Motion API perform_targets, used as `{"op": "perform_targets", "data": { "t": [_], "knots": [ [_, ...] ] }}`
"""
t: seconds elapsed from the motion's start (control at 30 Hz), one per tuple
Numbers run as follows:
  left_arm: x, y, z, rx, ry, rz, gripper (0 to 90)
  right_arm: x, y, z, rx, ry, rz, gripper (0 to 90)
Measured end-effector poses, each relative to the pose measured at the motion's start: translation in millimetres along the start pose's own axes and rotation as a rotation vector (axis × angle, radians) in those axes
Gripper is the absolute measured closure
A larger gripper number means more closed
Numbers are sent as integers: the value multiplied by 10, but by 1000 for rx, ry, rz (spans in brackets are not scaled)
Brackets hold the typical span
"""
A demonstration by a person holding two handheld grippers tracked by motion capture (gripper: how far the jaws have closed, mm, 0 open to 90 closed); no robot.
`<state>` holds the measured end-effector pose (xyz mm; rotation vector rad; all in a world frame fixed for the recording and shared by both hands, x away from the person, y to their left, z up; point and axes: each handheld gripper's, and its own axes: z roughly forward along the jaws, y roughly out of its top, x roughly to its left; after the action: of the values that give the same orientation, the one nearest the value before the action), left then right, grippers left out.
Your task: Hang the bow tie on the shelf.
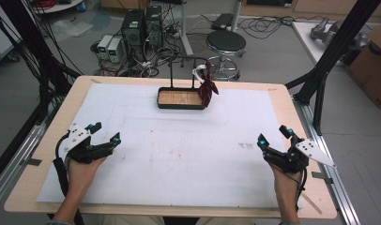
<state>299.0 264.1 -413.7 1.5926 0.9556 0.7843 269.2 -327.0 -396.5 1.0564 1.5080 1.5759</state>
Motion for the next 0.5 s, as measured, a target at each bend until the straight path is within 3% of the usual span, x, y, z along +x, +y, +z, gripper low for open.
{"op": "perform_targets", "data": {
  "t": [0.17, 0.5],
  "knots": [
    [8, -2, 2, 6, 1, -1, 186, 15, -149, 14, 40, 8, -15, 112],
    [8, -6, 9, 5, -1, -2, 186, 19, -487, 49, 177, -15, -23, 112]
  ]
}}
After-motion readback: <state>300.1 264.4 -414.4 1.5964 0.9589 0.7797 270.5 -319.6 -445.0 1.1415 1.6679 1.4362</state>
